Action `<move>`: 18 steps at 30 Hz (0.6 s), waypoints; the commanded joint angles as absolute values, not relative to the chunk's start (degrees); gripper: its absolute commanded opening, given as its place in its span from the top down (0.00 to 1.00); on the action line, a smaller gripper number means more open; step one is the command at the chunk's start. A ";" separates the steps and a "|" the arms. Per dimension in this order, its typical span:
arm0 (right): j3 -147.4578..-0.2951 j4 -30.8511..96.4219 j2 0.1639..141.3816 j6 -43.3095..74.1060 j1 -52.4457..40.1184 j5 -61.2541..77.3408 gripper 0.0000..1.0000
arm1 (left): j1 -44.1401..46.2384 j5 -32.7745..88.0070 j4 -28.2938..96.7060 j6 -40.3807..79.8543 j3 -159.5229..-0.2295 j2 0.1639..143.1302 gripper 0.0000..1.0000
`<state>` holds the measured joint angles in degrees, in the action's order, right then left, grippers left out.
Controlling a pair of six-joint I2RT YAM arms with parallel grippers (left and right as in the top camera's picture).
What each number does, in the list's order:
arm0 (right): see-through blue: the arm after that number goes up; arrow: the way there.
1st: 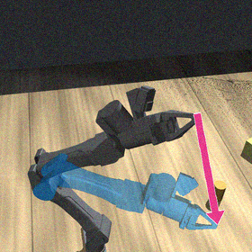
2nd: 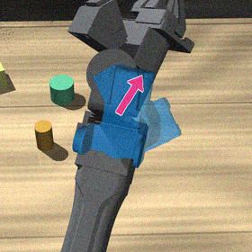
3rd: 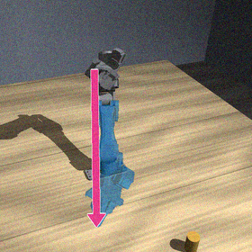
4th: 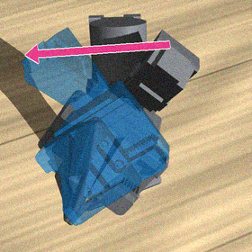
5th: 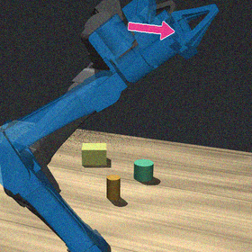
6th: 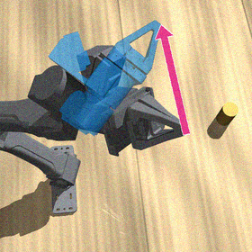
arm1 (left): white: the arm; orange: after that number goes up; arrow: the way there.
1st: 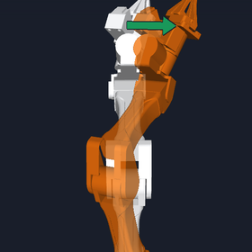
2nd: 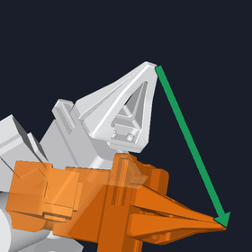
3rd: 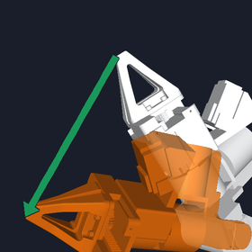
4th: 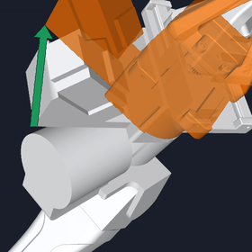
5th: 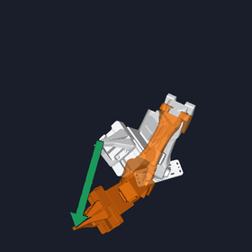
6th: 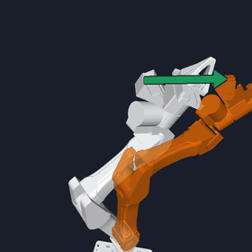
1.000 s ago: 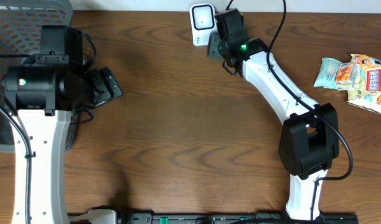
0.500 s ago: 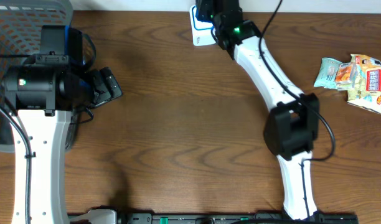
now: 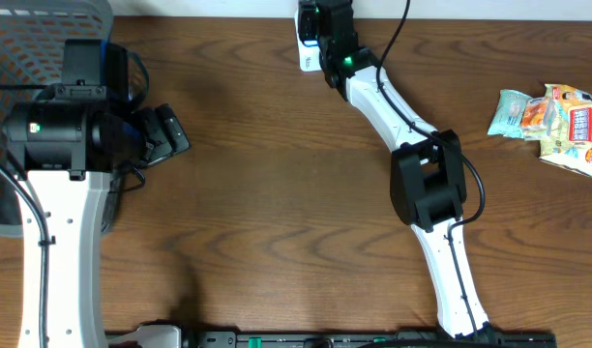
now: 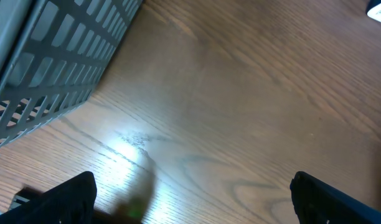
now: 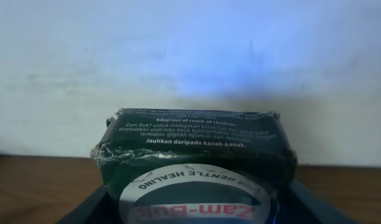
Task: Scan the item barcode
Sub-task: 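Raise the tin up to the scanner window with the right gripper, then carry the tin to the right table edge and release it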
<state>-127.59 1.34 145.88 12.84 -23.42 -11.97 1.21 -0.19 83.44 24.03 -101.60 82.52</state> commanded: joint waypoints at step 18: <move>-128.79 14.61 136.00 10.90 -21.98 -14.61 0.57 | 0.93 -0.67 83.53 24.27 -101.49 82.72 0.02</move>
